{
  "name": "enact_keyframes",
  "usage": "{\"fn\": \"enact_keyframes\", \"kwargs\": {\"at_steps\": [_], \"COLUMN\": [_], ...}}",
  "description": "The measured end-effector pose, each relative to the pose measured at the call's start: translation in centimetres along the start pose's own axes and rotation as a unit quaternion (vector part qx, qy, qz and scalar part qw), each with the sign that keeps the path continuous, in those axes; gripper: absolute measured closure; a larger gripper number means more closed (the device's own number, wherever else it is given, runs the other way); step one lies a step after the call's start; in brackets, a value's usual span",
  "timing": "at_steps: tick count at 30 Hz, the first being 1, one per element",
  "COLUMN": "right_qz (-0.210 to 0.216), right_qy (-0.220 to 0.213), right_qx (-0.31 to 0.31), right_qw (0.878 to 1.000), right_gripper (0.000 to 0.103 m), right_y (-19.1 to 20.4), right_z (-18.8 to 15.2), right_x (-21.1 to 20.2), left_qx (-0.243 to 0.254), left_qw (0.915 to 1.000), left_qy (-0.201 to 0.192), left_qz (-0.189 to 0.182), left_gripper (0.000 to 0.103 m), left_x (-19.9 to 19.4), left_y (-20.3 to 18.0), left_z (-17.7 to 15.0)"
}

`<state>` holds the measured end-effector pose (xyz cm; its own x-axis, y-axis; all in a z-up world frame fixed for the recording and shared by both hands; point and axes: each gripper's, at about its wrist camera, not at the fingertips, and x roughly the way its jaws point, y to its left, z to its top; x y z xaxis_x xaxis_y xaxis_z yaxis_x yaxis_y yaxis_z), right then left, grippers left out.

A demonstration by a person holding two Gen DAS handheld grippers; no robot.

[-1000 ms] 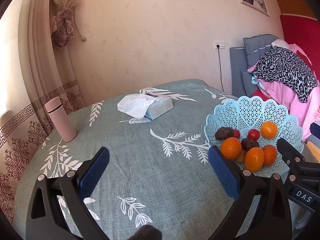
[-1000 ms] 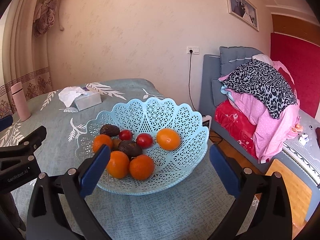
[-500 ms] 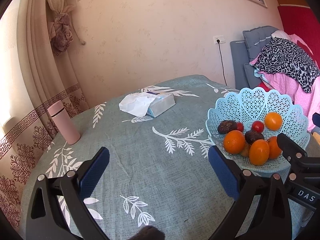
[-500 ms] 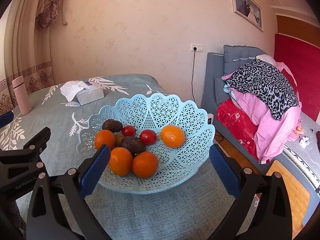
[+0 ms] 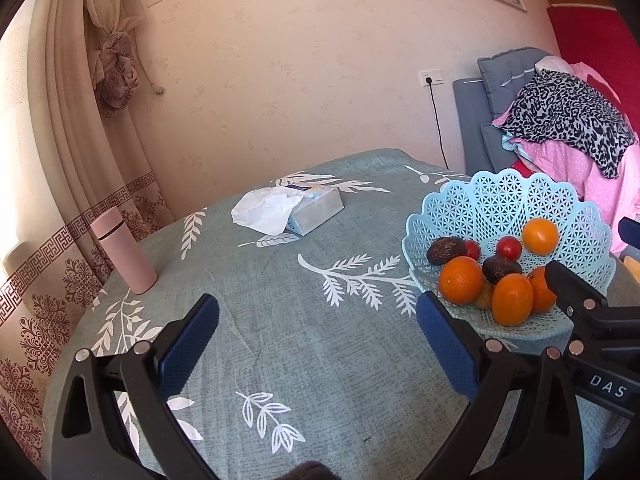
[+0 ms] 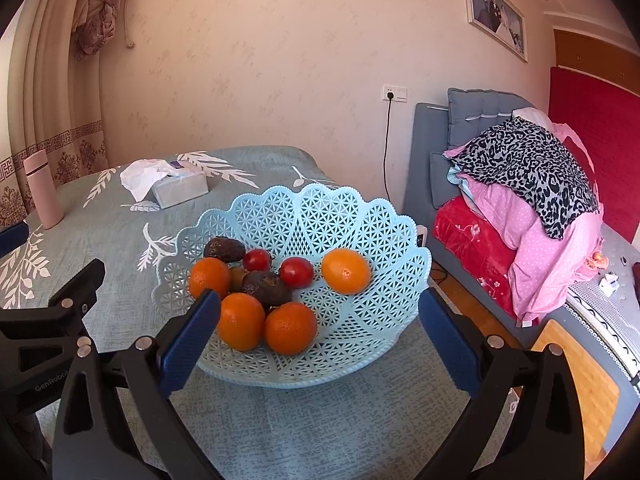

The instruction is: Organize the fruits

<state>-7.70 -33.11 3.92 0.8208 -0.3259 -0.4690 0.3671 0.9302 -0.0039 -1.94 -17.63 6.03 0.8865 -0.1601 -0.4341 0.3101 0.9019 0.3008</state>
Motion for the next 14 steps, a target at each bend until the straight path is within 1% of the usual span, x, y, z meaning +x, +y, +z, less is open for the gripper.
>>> {"fn": "enact_keyframes", "kwargs": {"at_steps": [5, 8, 10, 13, 14], "right_qz": [0.001, 0.001, 0.0, 0.002, 0.009], "right_qy": [0.003, 0.005, 0.005, 0.009, 0.017], "right_qx": [0.002, 0.001, 0.001, -0.004, -0.008], "right_qw": [1.0, 1.0, 1.0, 1.0, 1.0], "right_gripper": [0.003, 0.003, 0.003, 0.003, 0.003], "right_y": [-0.1, -0.2, -0.2, 0.0, 0.2], "right_z": [-0.2, -0.2, -0.2, -0.2, -0.2], "right_x": [0.2, 0.3, 0.3, 0.1, 0.0], "left_qx": [0.001, -0.004, -0.012, -0.029, -0.038], "left_qw": [1.0, 0.9999, 0.9995, 0.9971, 0.9959], "left_qy": [0.001, 0.011, 0.027, 0.066, 0.078], "left_qz": [-0.003, -0.007, -0.015, -0.025, -0.026], "left_gripper": [0.005, 0.005, 0.005, 0.005, 0.005], "left_x": [0.0, 0.1, 0.2, 0.7, 0.8], "left_y": [-0.1, 0.1, 0.5, 1.7, 2.3], "left_z": [0.0, -0.1, -0.3, -1.2, -1.6]}}
